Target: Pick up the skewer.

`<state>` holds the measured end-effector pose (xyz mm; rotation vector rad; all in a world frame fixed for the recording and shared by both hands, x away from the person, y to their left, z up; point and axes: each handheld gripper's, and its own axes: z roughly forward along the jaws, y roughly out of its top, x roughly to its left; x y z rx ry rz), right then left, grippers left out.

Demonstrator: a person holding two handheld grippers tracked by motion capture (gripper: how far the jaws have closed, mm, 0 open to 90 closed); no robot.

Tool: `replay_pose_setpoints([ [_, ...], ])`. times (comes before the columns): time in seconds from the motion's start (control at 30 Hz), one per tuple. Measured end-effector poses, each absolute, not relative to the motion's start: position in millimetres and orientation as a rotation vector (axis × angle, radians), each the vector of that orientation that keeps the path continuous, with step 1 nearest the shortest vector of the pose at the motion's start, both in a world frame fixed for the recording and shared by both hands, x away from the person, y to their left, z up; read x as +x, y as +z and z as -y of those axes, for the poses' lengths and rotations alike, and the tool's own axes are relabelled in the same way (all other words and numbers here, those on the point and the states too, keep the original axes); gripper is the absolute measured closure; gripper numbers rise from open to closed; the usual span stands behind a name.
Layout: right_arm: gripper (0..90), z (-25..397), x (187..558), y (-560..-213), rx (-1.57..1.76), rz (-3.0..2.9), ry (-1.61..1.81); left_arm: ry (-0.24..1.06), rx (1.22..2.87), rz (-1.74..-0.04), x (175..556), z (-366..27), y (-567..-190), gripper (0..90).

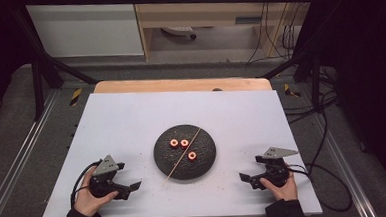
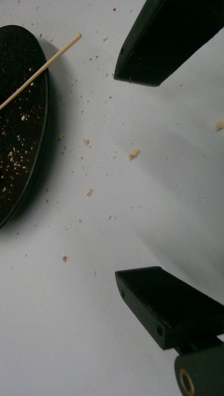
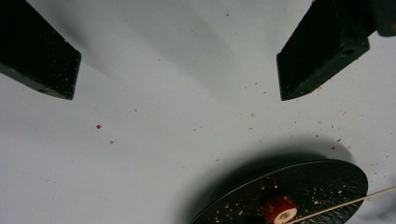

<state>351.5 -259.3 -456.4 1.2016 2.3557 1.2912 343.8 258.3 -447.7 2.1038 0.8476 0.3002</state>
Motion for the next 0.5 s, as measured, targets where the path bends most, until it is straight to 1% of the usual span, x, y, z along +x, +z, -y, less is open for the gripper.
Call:
replay_pose_setpoints([
  [0.5,0.6,259.7,352.3,-456.2,1.194,-2.353,1.277,0.294,2.115,-0.845,344.2,-235.3,-438.0,5.9],
])
